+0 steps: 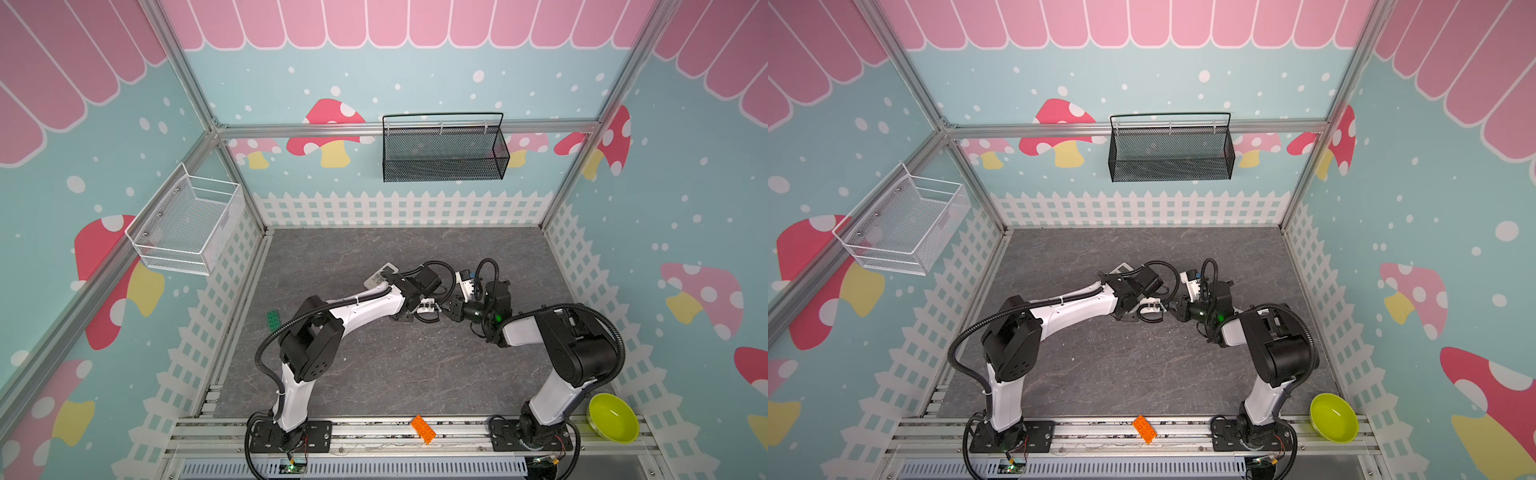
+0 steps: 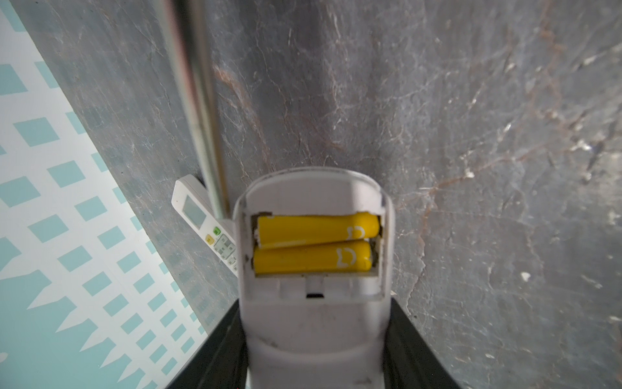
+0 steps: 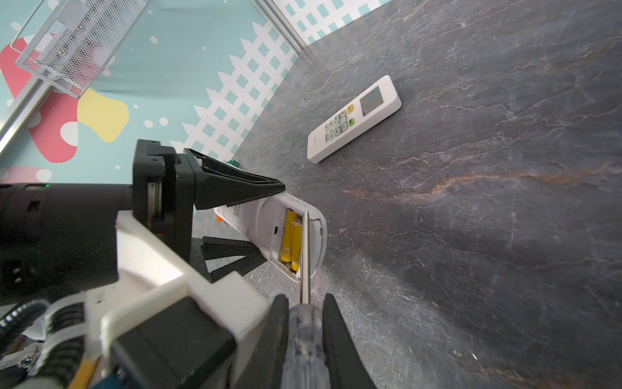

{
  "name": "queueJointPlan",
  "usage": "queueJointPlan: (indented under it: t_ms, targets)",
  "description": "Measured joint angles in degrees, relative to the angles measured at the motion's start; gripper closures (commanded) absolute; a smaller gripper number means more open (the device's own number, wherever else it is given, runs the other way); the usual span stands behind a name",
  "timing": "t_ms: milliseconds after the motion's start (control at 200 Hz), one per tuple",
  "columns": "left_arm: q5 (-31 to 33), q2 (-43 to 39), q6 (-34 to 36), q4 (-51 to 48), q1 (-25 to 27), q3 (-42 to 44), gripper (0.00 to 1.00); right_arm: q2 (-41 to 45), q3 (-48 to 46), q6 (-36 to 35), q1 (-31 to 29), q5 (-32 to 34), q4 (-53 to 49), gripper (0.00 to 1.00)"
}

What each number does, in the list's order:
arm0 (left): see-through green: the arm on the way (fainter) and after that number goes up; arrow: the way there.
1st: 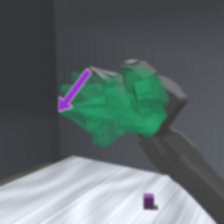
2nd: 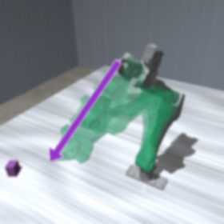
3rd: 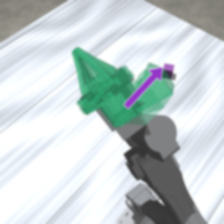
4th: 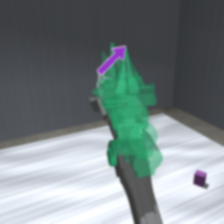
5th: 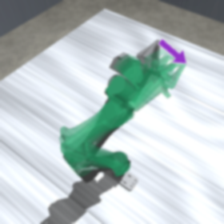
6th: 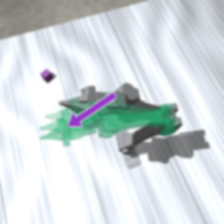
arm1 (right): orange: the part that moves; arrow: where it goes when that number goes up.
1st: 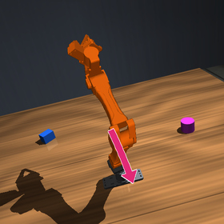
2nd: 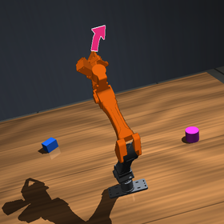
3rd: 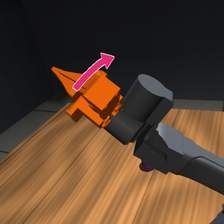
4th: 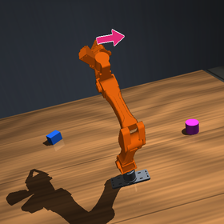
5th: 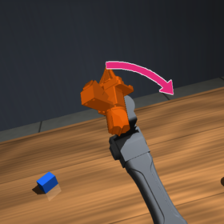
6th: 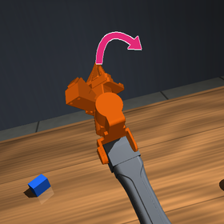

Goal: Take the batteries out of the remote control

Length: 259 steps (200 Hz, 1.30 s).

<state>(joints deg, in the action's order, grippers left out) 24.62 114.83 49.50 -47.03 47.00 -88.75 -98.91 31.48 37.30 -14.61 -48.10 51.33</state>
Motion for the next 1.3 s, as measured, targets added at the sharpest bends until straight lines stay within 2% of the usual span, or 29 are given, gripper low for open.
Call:
queueJointPlan:
  t_ms: [260, 400, 515, 646, 821, 901, 1036, 1106, 1216, 1296]
  targets:
    - [0.0, -0.2, 0.0, -0.8, -0.1, 0.0, 0.85, -1.3, 1.2, -0.3, -0.3, -1.1, -0.1, 1.0]
    - [0.0, -0.2, -0.1, -1.2, -0.2, 0.0, 0.7, -1.4, 1.2, -0.9, -0.4, -1.5, -0.1, 1.0]
    - [-0.6, -0.2, -0.7, -1.2, -0.2, 0.0, 0.68, -1.4, 0.9, -1.3, -0.1, -1.8, 0.4, 1.0]
    - [-3.2, -0.2, -2.1, -1.3, -0.2, 0.1, 0.68, -1.4, 0.1, -1.3, 0.7, -3.1, 1.7, 1.0]
    - [-9.5, -0.3, -3.5, -0.7, -0.4, 2.4, 0.61, -1.3, -3.2, -1.3, 1.5, -4.5, 3.3, 1.0]
    - [-11.6, -0.3, -4.2, 0.5, -0.5, 4.6, 0.55, -1.0, -5.5, -1.4, 2.1, -5.2, 4.0, 1.0]
    - [-14.5, -0.3, -5.4, 2.0, -1.1, 7.3, 0.31, -0.3, -7.7, -1.7, 2.8, -5.4, 3.9, 1.0]
    - [-15.8, -0.3, -6.1, 3.2, -1.6, 7.9, 0.22, 0.4, -8.1, -2.1, 3.0, -5.3, 3.4, 1.0]
    - [-17.6, -0.8, -6.6, 4.4, -2.9, 8.9, 0.12, 2.0, -8.2, -3.3, 3.0, -5.0, 1.7, 1.0]
    - [-18.9, -1.4, -6.7, 4.9, -4.3, 9.7, 0.08, 3.6, -8.2, -4.6, 3.1, -4.8, -0.5, 1.0]
